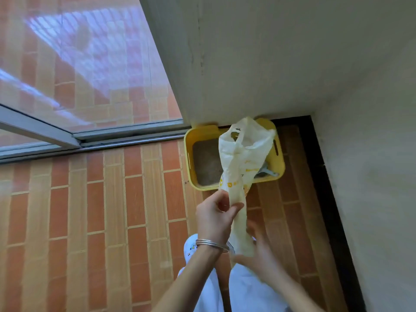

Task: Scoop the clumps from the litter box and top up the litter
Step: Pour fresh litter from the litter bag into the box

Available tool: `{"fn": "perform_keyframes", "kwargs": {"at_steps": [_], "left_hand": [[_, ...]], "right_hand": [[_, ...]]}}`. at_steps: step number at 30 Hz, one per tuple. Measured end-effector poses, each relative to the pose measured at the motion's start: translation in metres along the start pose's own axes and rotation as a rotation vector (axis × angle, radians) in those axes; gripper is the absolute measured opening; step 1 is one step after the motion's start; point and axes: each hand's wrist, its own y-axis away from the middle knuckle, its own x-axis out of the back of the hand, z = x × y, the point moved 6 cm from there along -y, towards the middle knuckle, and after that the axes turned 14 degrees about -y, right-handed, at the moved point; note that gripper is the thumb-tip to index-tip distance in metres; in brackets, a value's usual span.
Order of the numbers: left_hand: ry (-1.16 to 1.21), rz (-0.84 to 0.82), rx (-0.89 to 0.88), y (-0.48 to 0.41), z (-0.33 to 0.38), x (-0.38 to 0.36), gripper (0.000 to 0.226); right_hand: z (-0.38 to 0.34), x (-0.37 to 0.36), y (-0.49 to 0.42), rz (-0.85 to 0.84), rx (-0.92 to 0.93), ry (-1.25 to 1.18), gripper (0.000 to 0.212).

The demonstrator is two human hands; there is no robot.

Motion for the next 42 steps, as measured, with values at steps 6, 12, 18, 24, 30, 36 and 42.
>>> {"fn": "perform_keyframes", "kwargs": {"at_steps": [6, 12, 18, 24, 30, 36, 42], "left_hand": [[-0.034, -0.059, 0.009, 0.004, -0.015, -0.003, 0.014], [-0.070, -0.062, -0.079, -0.024, -0.023, 0.006, 0.013], [-0.068, -0.347, -0.046, 0.003, -0.050, -0.022, 0.050], [-0.008, -0.468, 0.092, 0.083, -0.103, -0.054, 0.069], [-0.125, -0.454, 0.169, 0.116, -0.123, -0.090, 0.073], [-0.245, -0.311, 0.362, 0.096, -0.126, -0.099, 0.036], [-0.212, -0.269, 0.379, 0.073, -0.126, -0.081, 0.022]], "right_hand": [[0.035, -0.005, -0.017, 0.236, 0.043, 0.157, 0.024], [0.009, 0.005, -0.023, 0.285, 0.079, 0.182, 0.016], [-0.002, 0.012, -0.015, 0.268, 0.074, 0.068, 0.021], [-0.012, 0.017, -0.028, 0.236, 0.037, 0.037, 0.006], [-0.008, 0.013, -0.051, 0.227, -0.003, 0.056, 0.012], [-0.018, 0.001, -0.079, 0.216, -0.004, 0.065, 0.015], [-0.029, 0.003, -0.096, 0.182, -0.003, -0.005, 0.014]]}}
